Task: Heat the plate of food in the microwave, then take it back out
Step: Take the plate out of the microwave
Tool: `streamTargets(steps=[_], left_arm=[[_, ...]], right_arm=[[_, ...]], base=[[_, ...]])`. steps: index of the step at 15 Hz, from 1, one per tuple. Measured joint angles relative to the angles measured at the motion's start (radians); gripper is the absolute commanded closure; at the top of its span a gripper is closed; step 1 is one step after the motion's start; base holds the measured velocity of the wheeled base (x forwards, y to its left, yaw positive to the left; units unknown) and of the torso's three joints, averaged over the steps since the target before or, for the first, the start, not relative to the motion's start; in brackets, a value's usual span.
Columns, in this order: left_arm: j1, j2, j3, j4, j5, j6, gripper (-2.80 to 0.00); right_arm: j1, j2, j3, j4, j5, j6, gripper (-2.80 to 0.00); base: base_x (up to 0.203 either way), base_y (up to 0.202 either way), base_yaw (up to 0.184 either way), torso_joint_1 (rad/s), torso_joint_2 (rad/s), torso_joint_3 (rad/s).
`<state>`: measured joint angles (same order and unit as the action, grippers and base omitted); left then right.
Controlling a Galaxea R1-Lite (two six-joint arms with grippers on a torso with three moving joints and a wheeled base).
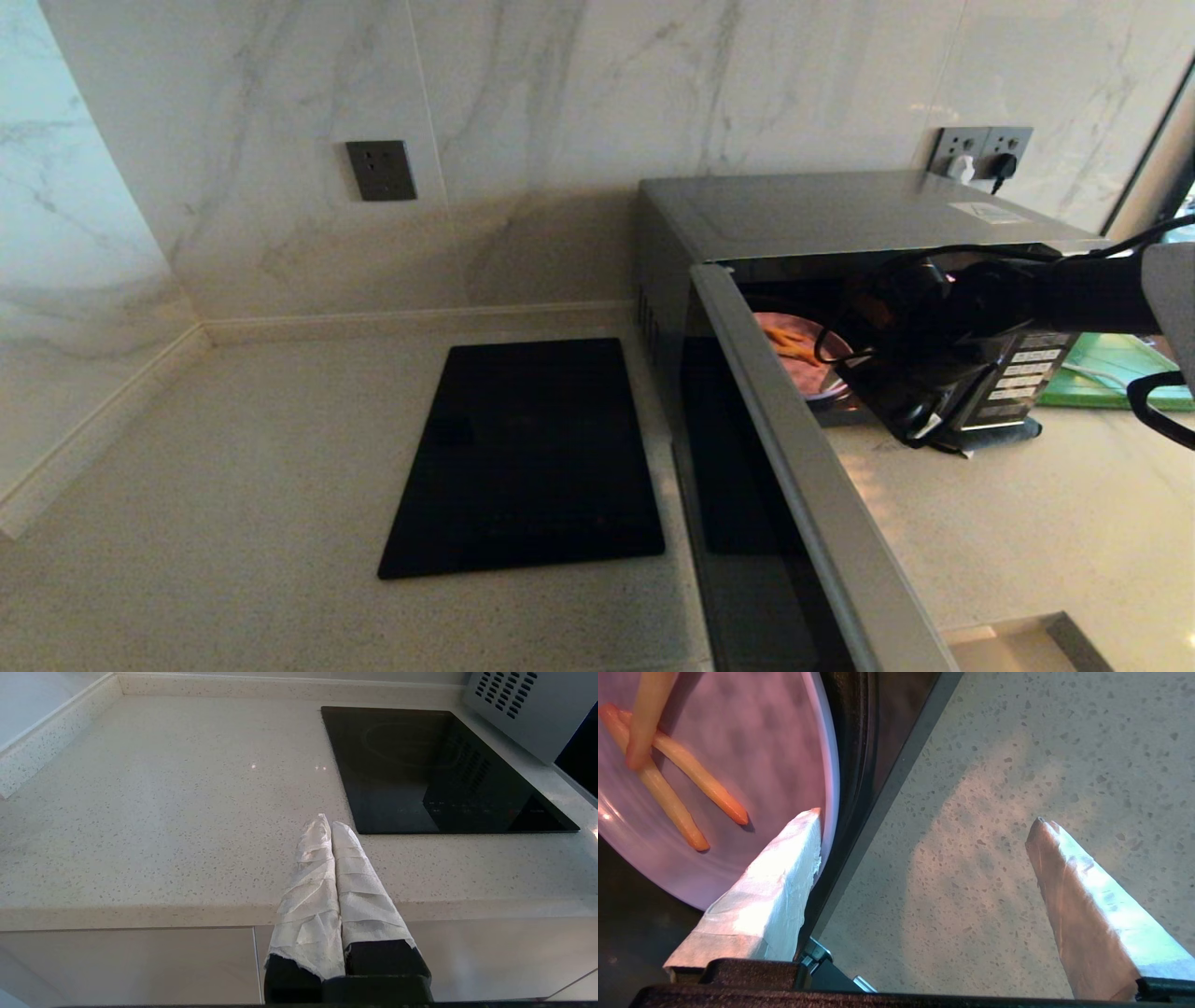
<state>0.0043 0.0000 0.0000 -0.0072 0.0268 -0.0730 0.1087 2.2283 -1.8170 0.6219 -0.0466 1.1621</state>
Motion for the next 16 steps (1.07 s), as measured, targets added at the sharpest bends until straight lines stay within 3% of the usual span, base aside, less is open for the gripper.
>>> streamTargets(steps=[1,2,16], left_arm=[[0.0,0.0,0.0,0.0,0.0,0.0,0.0],[0.0,0.0,0.0,0.0,0.0,0.0,0.0],[0.0,0.0,0.0,0.0,0.0,0.0,0.0]], right_arm=[[0.0,-0.002,0.002,0.0,0.0,0.0,-2.8],[0.0,-0.004,0.006,0.0,0.0,0.002,0.0],[0.002,-0.009,0.011,-0.001,0.002,0.004,0.0]], base=[[0.0,0.0,0.0,0.0,0.0,0.0],[0.0,0.0,0.0,0.0,0.0,0.0],[0.0,0.0,0.0,0.0,0.0,0.0]])
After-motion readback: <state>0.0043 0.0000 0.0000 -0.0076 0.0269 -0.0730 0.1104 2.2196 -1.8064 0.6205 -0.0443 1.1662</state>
